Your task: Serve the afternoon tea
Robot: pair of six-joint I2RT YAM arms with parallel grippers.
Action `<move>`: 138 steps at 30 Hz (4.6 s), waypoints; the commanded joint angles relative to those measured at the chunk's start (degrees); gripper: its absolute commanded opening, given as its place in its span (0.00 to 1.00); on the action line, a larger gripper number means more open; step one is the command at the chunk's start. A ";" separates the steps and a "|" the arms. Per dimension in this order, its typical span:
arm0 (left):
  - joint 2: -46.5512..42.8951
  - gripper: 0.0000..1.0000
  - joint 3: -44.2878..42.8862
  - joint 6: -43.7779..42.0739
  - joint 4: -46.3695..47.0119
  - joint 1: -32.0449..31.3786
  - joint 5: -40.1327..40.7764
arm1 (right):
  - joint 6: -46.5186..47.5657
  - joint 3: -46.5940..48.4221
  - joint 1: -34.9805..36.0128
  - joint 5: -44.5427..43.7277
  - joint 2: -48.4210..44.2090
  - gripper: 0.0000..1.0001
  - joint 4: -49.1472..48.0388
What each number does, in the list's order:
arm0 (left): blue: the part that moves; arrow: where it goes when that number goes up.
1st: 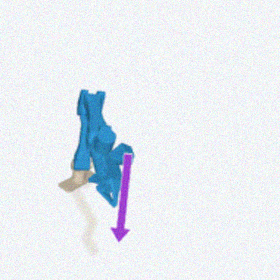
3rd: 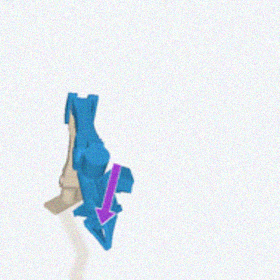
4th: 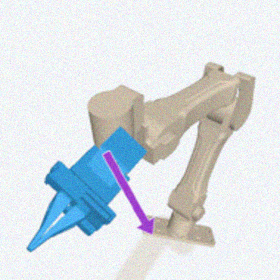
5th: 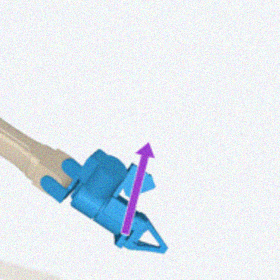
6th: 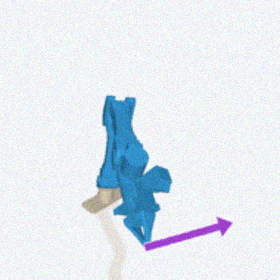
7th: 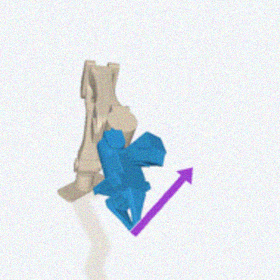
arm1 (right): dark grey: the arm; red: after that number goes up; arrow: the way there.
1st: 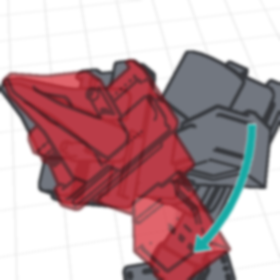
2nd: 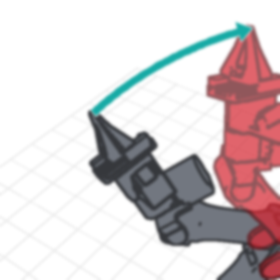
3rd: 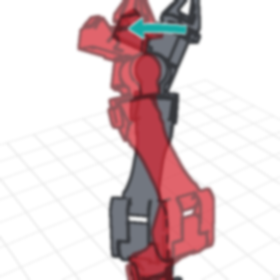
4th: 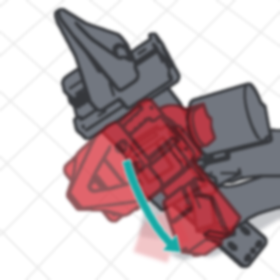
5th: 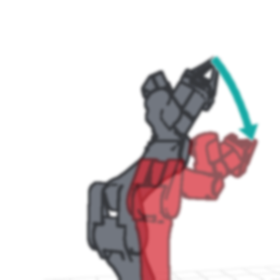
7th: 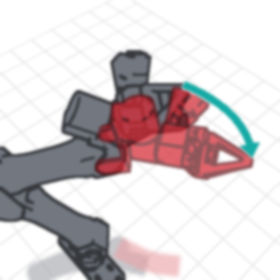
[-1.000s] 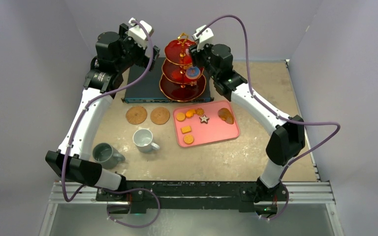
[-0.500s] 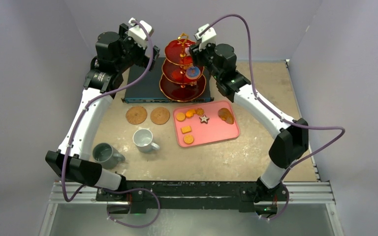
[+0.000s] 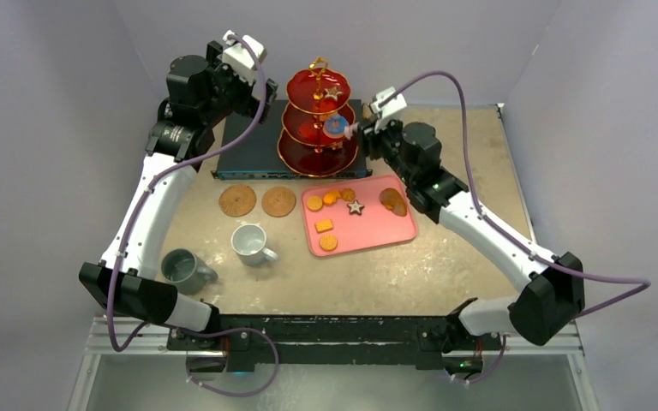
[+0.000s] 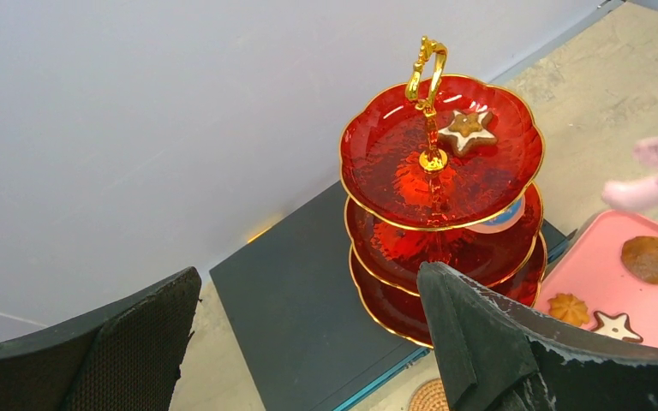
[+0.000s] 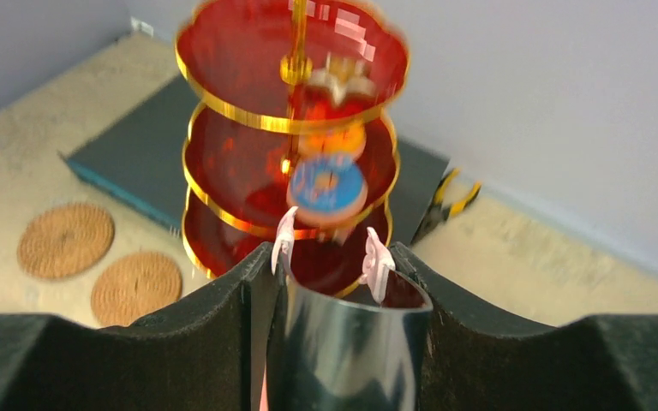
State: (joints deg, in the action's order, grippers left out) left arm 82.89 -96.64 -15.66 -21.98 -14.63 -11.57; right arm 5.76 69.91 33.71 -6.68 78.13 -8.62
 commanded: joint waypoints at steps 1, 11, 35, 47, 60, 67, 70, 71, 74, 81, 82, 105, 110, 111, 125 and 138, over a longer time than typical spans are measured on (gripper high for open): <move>-0.72 0.99 -0.91 1.45 0.12 0.33 1.66 | -5.13 -8.71 -0.06 0.84 -3.01 0.51 -0.65; -0.28 0.99 -1.16 1.45 1.14 0.39 1.73 | -10.17 -21.00 1.57 1.88 -6.54 0.51 -3.33; -0.37 0.99 -2.23 1.41 1.18 0.36 0.77 | -12.18 -30.44 3.90 -2.36 1.94 0.52 -14.73; -0.30 0.99 -2.65 1.25 1.04 0.34 0.72 | -12.13 -30.94 3.91 -4.76 5.45 0.53 -17.15; -0.32 0.99 -3.19 1.46 1.06 0.39 0.24 | -13.14 -32.70 4.08 -7.58 7.97 0.54 -21.02; -0.34 0.99 -3.53 1.60 0.78 0.37 -0.03 | -13.14 -32.96 4.34 -8.09 9.22 0.54 -21.24; -0.42 0.99 -3.71 1.64 0.67 0.39 -0.12 | -13.31 -32.90 4.50 -7.88 9.60 0.54 -21.63; -0.37 0.99 -3.79 1.63 0.66 0.37 -0.12 | -13.44 -32.98 4.52 -7.77 9.74 0.54 -21.83; -0.41 0.99 -3.99 1.71 0.60 0.34 -0.17 | -13.59 -33.00 4.60 -7.56 9.96 0.54 -22.05; -0.46 0.99 -3.82 1.72 0.79 0.34 -0.26 | -14.11 -33.75 4.63 -8.28 9.67 0.45 -21.99; -0.45 0.99 -3.82 1.71 0.77 0.34 -0.21 | -14.19 -33.89 4.62 -8.30 9.41 0.43 -21.97; -1.18 0.99 -2.41 1.43 1.36 0.39 0.01 | -12.30 -25.70 4.61 -9.89 -4.98 0.33 -11.17; -1.17 0.99 -0.78 1.28 1.70 0.37 0.61 | -8.32 -16.28 4.65 -7.95 -6.72 0.34 -6.66; -1.09 0.99 -0.32 1.23 1.73 0.39 0.68 | -7.14 -13.73 4.61 -8.04 -6.34 0.34 -5.80; -0.33 0.99 0.00 1.99 0.75 0.33 2.08 | 1.33 18.22 3.73 -2.61 10.37 0.35 0.53; -2.13 0.99 0.22 1.39 0.96 0.39 1.69 | 2.02 24.90 3.73 -1.13 17.19 0.36 2.03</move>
State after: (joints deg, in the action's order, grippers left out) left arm 83.02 -96.64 -14.55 -22.02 -14.63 -9.98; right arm 6.55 91.11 37.76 -8.19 96.40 -5.06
